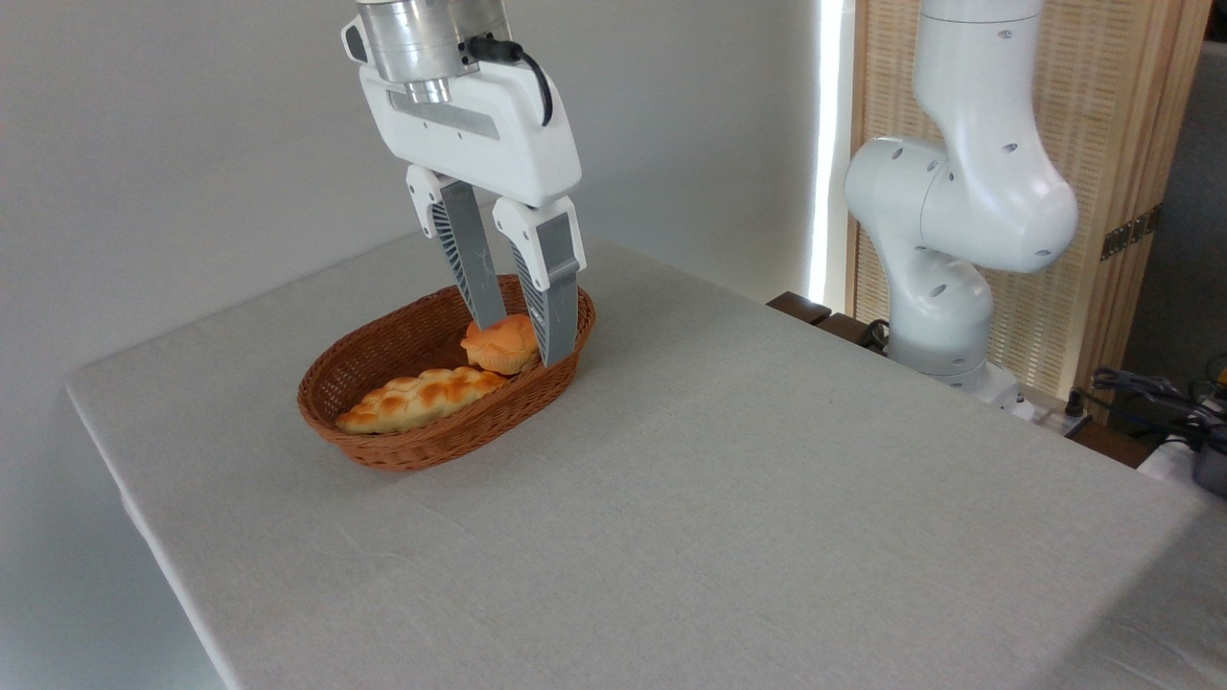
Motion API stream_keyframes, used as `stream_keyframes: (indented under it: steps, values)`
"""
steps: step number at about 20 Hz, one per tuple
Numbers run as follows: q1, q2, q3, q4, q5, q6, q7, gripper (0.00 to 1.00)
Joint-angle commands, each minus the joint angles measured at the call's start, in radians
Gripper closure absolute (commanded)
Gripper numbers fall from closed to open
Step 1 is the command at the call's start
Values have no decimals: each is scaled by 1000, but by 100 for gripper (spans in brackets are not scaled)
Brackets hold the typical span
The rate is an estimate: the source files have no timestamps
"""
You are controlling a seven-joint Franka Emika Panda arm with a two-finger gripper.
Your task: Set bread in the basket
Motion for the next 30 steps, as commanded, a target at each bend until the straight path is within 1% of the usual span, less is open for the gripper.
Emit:
stream_keyframes:
  steps: [1, 6, 8, 9, 30]
  values:
    - [-17, 27, 16, 62, -19, -31, 6, 0]
    - [-19, 25, 19, 62, -25, -31, 6, 0]
    - [-25, 23, 49, 62, -60, -33, 6, 0]
    - [-26, 23, 51, 62, -68, -31, 7, 0]
    - [-25, 23, 51, 61, -70, -28, 12, 0]
